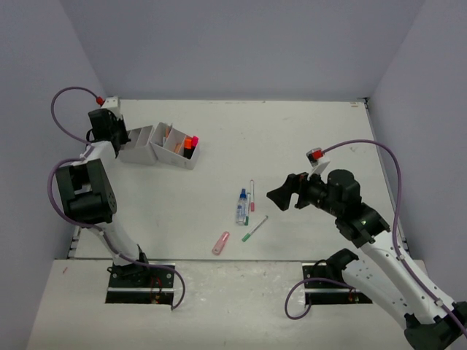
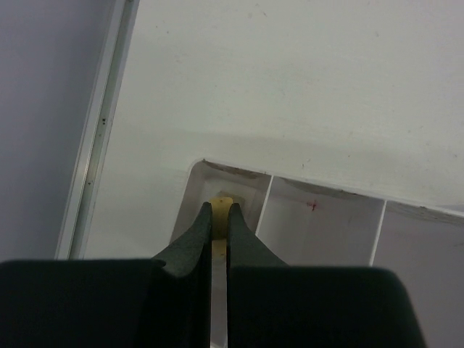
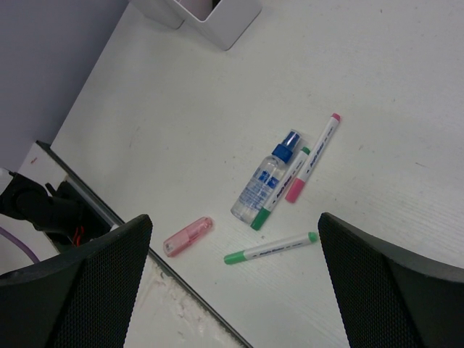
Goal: Sort the stationery into containers
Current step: Place the stationery in the storage box.
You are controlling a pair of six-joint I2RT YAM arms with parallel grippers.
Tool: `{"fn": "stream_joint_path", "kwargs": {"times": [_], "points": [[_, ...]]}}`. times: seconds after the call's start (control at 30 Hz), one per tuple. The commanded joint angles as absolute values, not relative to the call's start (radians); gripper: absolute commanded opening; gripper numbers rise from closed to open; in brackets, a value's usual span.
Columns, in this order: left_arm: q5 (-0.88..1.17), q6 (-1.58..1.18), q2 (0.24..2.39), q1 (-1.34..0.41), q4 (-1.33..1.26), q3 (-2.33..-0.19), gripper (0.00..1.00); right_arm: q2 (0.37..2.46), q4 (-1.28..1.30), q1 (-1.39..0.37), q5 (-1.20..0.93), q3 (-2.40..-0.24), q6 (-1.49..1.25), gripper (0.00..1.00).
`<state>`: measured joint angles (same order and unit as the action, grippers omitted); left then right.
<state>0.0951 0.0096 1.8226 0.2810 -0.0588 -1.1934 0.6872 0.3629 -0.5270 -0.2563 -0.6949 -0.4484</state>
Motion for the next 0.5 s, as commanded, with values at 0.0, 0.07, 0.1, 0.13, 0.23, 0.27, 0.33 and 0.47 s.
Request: {"fn": "stream_joint_path", "kwargs": {"times": [0.0, 0.07, 0.1, 0.13, 0.23, 0.27, 0.33, 0.47], "points": [[0.020, 0.048, 1.835, 0.293, -0.084, -1.232, 0.00, 0.689, 0.313, -0.523, -0.302, -0.681, -0.451, 0.99], [0.009, 0.045, 1.831, 0.293, -0.084, -1.234, 0.00, 0.693, 0.313, -0.523, -0.307, -0.682, -0.450, 0.99], [0.006, 0.042, 1.830, 0.293, -0.083, -1.237, 0.00, 0.696, 0.312, -0.523, -0.312, -0.683, -0.449, 0.99], [0.005, 0.036, 1.829, 0.294, -0.081, -1.241, 0.02, 0.699, 0.312, -0.523, -0.315, -0.683, -0.449, 0.99], [0.007, 0.016, 1.811, 0.296, -0.077, -1.247, 0.14, 0.703, 0.313, -0.523, -0.317, -0.683, -0.449, 0.99], [0.008, 0.010, 1.801, 0.296, -0.078, -1.246, 0.16, 0.703, 0.313, -0.523, -0.316, -0.683, -0.448, 0.99], [0.006, -0.020, 1.788, 0.297, -0.075, -1.249, 0.31, 0.703, 0.313, -0.523, -0.314, -0.683, -0.447, 0.99], [0.025, -0.049, 1.749, 0.296, -0.072, -1.257, 0.42, 0.707, 0.318, -0.523, -0.303, -0.687, -0.445, 0.99]]}}
